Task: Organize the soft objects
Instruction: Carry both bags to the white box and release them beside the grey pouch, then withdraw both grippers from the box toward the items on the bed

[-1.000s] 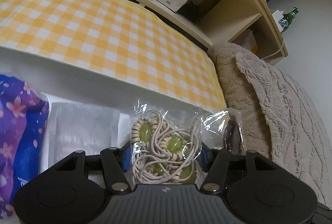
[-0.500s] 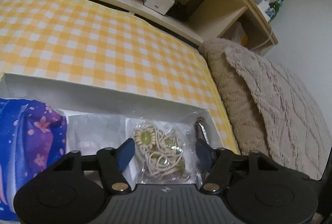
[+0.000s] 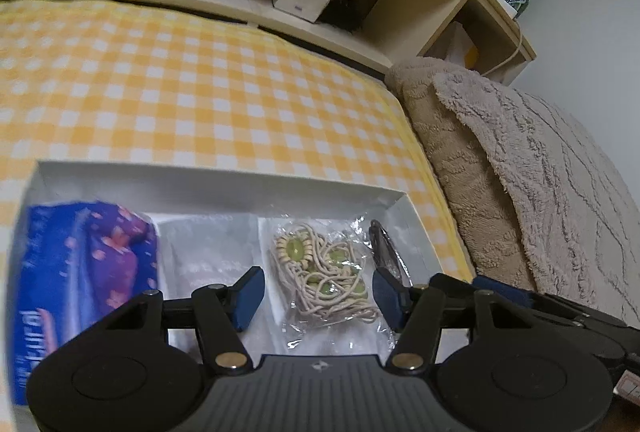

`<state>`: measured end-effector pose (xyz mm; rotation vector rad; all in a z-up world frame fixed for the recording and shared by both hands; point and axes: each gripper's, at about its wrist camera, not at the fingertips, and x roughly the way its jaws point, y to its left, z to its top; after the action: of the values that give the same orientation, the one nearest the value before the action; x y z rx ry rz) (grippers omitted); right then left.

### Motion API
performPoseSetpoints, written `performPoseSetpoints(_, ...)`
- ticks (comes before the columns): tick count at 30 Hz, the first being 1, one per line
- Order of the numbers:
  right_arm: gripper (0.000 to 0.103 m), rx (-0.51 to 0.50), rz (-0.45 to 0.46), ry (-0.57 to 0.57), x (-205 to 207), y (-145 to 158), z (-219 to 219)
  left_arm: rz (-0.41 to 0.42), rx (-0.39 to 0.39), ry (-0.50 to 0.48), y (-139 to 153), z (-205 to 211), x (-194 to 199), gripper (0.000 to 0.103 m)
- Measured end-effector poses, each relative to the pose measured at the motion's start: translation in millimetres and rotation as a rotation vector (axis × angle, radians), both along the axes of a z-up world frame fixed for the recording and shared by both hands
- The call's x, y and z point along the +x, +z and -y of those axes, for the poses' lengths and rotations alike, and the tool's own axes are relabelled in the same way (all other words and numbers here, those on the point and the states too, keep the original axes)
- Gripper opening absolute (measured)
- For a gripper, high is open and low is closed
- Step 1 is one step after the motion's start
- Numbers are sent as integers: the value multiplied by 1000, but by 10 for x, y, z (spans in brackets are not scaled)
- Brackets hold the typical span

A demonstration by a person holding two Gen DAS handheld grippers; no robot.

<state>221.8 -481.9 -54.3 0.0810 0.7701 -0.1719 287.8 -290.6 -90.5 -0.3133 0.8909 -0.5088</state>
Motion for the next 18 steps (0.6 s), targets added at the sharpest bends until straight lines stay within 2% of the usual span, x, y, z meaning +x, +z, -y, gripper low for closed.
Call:
performPoseSetpoints(5,55,8,27,-2,-109,129,-32,32,49,-3,177,-130,-102,63)
performPoseSetpoints(7,56,0,36,-8,-152,185,-51,50,71,-6,251,-175,-147,71)
performPoseSetpoints(14,56,12,56,-19,-337,345,-169,93,121,14,491,-450,-365,77)
performPoseSetpoints(18,56,35,100,-2,-481,495,-296,121,147,17,632,-580,-519,82)
